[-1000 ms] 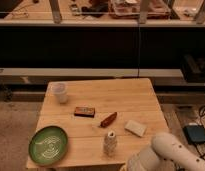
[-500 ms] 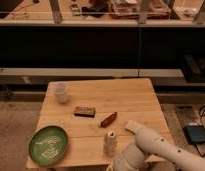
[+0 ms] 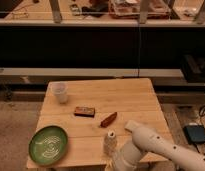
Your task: Knock the bottle over
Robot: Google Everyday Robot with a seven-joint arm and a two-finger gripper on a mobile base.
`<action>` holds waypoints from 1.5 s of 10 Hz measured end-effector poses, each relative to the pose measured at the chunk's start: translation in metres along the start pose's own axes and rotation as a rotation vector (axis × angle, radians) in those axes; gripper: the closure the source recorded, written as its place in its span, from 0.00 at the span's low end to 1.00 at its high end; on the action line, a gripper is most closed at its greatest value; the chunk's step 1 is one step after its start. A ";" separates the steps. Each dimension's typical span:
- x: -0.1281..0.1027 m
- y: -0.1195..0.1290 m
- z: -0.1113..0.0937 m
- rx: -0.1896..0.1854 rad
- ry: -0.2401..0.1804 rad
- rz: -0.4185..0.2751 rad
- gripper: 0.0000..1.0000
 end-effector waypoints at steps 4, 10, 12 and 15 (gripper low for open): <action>-0.010 0.005 0.001 -0.013 0.019 0.045 1.00; 0.036 0.116 -0.029 -0.130 0.093 0.064 1.00; 0.104 0.204 -0.061 -0.218 0.149 0.062 1.00; 0.146 0.248 -0.079 -0.266 0.189 0.064 0.76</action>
